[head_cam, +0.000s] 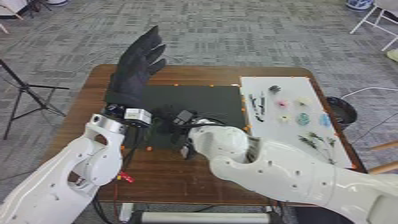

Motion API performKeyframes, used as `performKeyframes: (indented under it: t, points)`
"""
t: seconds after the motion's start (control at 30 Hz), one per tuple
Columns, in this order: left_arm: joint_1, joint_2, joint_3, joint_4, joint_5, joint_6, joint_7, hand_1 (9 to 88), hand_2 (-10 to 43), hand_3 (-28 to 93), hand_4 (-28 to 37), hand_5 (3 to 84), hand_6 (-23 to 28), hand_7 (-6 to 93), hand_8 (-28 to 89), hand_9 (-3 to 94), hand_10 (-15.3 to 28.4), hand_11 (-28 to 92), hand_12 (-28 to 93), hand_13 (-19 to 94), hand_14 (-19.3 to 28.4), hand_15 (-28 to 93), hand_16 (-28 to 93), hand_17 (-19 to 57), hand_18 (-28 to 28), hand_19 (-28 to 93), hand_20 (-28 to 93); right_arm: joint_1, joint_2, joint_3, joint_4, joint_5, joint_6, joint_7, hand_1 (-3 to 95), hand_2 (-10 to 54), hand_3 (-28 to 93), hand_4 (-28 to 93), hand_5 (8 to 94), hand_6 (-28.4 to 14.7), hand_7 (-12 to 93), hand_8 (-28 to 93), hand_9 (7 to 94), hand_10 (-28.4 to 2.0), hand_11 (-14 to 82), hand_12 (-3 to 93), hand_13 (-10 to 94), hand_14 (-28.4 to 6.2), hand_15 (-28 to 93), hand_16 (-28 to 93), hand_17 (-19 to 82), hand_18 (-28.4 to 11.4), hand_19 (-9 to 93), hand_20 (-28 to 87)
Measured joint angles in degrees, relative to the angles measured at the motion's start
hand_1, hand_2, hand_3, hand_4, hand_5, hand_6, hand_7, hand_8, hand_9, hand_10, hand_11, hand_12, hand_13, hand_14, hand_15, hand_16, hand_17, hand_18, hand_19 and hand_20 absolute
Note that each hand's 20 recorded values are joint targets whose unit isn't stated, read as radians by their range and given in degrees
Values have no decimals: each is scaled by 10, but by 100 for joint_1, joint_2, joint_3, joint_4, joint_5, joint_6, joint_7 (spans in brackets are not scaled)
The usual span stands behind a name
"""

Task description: Arrange flowers

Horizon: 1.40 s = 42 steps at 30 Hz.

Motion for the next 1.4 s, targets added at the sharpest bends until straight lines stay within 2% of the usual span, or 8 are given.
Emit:
performKeyframes:
  t: [0.07, 0.23, 0.63, 1.4]
  points:
    - [-25, 1, 22, 3, 0, 0, 0, 274, -58, 648, -246, 227, 9, 148, -67, 153, 87, 121, 227, 113, 113, 142, 107, -137, 184, 327, 123, 72, -123, -101, 147, -12, -227, 0, 244, 111, 932, 50, 371, 19, 113, -106, 772, -124, 574, 461, 789, -78, 910, 273, 272, -189, 657, 254]
    - [-70, 1, 57, 5, 0, -3, 0, 273, -59, 650, -245, 228, 9, 149, -67, 153, 87, 121, 227, 113, 113, 144, 107, -137, 185, 328, 124, 191, -403, -326, 529, -20, -206, 63, 241, 116, 932, 54, 366, 20, 115, -107, 776, -122, 584, 453, 793, -77, 910, 274, 275, -188, 659, 252]
    - [-119, -2, 94, 16, 0, -7, -3, 273, -59, 651, -246, 228, 10, 148, -67, 154, 87, 122, 227, 113, 113, 143, 106, -138, 185, 327, 124, 271, -584, -494, 790, -24, -221, 327, 232, 114, 932, 56, 373, 21, 121, -110, 777, -124, 589, 448, 795, -76, 909, 278, 274, -188, 659, 249]
    - [-56, 2, 29, 12, 0, -4, -2, 272, -58, 649, -246, 228, 9, 148, -67, 154, 87, 121, 227, 113, 113, 143, 107, -137, 185, 326, 123, 296, -278, -520, 487, -78, -387, 244, 217, 126, 932, 43, 382, 22, 123, -113, 777, -127, 602, 431, 797, -79, 908, 281, 273, -190, 659, 248]
